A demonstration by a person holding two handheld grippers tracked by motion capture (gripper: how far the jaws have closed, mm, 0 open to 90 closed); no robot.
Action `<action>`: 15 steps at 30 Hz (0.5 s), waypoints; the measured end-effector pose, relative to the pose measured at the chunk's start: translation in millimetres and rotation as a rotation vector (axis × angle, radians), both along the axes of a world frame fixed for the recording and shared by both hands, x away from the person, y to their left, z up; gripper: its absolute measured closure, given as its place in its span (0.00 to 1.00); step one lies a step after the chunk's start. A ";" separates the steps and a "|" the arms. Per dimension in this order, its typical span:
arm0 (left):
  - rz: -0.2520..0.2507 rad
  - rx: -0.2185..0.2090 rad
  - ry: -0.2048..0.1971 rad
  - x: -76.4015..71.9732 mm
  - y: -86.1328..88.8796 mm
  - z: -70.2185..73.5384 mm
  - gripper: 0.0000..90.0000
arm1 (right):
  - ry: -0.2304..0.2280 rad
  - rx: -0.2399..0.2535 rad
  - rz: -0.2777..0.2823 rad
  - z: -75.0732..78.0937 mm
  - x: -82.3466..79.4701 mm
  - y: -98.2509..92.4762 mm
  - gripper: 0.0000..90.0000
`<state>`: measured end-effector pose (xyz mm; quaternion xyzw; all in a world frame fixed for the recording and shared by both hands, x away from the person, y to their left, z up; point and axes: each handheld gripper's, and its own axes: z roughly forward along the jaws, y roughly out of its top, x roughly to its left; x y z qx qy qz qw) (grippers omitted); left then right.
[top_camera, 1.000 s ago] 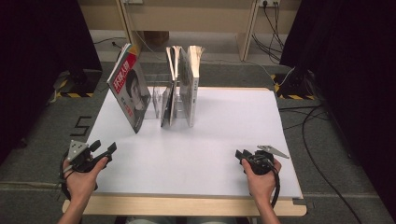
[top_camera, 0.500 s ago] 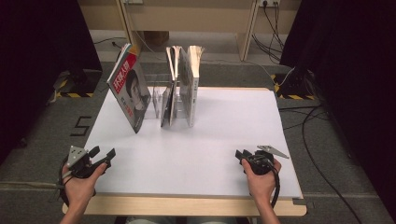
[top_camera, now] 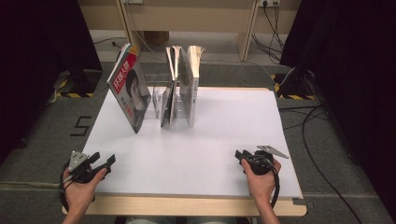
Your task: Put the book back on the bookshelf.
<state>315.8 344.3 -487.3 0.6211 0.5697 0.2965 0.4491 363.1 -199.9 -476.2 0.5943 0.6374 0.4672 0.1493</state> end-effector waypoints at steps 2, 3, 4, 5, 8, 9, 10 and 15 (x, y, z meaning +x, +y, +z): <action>0.006 -0.008 0.001 -2.3 1.1 -3.7 0.36 | 0.004 0.005 -0.002 0.0 -0.3 -0.4 0.69; 0.012 -0.016 0.003 -3.1 1.9 -5.3 0.36 | -0.003 -0.004 0.000 -0.4 -0.1 -1.3 0.69; 0.017 -0.020 0.005 -3.9 2.7 -6.5 0.36 | 0.002 0.002 0.001 -0.5 -0.3 -0.9 0.69; 0.020 -0.025 0.006 -4.7 3.4 -7.2 0.36 | 0.006 0.006 -0.001 -0.6 -0.5 -0.1 0.69; 0.021 -0.033 0.001 -7.2 4.0 -7.7 0.36 | -0.003 -0.008 0.010 -1.2 0.1 0.8 0.69; 0.022 -0.034 0.000 -7.6 4.0 -7.7 0.36 | -0.002 -0.009 0.010 -1.2 0.0 1.4 0.69; 0.022 -0.033 0.000 -7.8 4.1 -7.9 0.36 | -0.002 -0.009 0.011 -1.3 -0.2 1.9 0.69; 0.016 -0.037 0.004 -7.9 5.4 -9.8 0.37 | -0.002 -0.015 0.011 -2.0 -0.6 2.4 0.68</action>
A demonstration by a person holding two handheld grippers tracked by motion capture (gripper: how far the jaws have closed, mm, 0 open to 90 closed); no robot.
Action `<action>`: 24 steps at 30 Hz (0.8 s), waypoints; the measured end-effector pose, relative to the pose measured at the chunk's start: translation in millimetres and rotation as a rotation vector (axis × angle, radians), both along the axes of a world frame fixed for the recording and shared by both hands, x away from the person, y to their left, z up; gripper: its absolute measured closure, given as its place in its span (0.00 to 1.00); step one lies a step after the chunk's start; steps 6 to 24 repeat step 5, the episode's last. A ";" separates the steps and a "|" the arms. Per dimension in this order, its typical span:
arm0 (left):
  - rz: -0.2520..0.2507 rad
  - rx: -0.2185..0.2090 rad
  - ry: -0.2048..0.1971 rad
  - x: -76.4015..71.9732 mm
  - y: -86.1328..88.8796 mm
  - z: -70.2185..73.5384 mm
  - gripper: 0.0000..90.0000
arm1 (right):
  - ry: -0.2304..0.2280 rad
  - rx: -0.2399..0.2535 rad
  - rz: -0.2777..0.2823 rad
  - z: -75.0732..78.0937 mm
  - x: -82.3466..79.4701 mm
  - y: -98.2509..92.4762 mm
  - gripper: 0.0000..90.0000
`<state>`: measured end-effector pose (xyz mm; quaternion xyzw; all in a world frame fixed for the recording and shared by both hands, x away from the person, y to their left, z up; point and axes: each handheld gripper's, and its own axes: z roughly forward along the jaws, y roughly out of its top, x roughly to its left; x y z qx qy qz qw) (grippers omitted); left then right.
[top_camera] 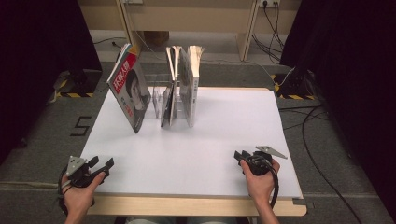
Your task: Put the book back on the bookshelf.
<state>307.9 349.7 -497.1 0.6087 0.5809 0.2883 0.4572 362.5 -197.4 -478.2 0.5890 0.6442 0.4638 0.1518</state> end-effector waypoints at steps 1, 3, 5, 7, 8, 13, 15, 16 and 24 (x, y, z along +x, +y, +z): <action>0.000 -0.002 -0.002 0.0 0.1 -0.2 0.37 | 0.000 -0.001 -0.001 -0.1 0.0 0.0 0.68; 0.002 0.000 -0.006 -0.1 0.4 -0.2 0.37 | 0.002 0.001 -0.002 -0.5 0.2 0.3 0.68; 0.002 -0.001 -0.006 0.0 0.6 -0.3 0.37 | 0.003 0.000 -0.002 -1.0 0.4 0.5 0.68; 0.002 -0.001 -0.006 0.0 0.6 -0.3 0.37 | 0.003 0.000 -0.002 -1.0 0.4 0.5 0.68; 0.002 -0.001 -0.006 0.0 0.6 -0.3 0.37 | 0.003 0.000 -0.002 -1.0 0.4 0.5 0.68; 0.002 -0.001 -0.006 0.0 0.6 -0.3 0.37 | 0.003 0.000 -0.002 -1.0 0.4 0.5 0.68; 0.002 -0.001 -0.006 0.0 0.6 -0.3 0.37 | 0.003 0.000 -0.002 -1.0 0.4 0.5 0.68; 0.002 -0.001 -0.006 0.0 0.6 -0.3 0.37 | 0.003 0.000 -0.002 -1.0 0.4 0.5 0.68; 0.002 -0.001 -0.006 0.0 0.6 -0.3 0.37 | 0.003 0.000 -0.002 -1.0 0.4 0.5 0.68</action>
